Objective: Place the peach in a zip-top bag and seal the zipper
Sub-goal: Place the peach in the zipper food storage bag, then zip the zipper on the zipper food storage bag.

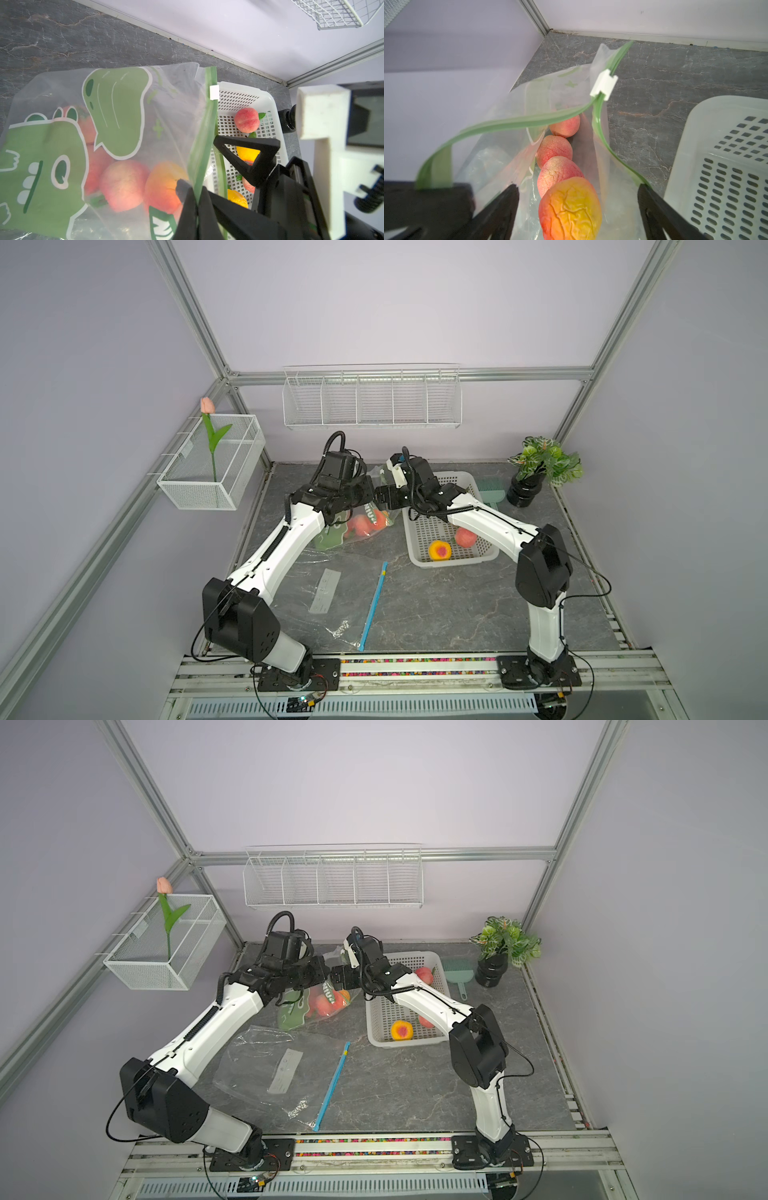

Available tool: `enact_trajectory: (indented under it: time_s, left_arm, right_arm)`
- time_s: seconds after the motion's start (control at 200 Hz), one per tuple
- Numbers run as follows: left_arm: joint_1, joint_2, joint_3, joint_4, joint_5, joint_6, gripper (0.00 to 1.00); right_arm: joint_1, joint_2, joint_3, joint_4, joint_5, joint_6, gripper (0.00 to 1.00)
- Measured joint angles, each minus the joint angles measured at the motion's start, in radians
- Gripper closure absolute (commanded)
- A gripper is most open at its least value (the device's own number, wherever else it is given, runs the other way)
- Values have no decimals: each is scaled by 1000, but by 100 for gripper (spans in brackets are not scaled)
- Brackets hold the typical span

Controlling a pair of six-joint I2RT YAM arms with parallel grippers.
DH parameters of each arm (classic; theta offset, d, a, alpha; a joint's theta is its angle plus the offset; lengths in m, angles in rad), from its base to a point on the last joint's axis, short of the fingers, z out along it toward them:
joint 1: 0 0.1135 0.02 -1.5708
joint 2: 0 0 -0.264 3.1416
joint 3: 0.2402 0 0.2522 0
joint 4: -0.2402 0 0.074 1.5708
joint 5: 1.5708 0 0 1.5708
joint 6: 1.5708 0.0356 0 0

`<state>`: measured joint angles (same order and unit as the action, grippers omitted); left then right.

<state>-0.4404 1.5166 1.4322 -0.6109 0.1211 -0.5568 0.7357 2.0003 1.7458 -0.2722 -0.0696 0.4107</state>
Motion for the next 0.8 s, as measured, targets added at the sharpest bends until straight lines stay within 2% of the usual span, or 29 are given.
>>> enact_trajectory:
  time_s: [0.13,0.32,0.55,0.65,0.8]
  left_arm:
    - [0,0,0,-1,2,5,100]
    - [0,10,11,-25,7,60,100]
    - [35,74,110,-103,15,155,100]
    - [65,87,146,-132,42,216,100]
    - [74,87,193,-174,55,323,100]
  right_arm:
    - [-1,-34,-34,18,7,-4,7]
    - [-26,-206,-170,60,18,-23,7]
    - [-165,-404,-337,150,-20,-45,6]
    - [-217,-438,-387,174,-42,-94,7]
    - [-226,-454,-446,225,-77,-219,9]
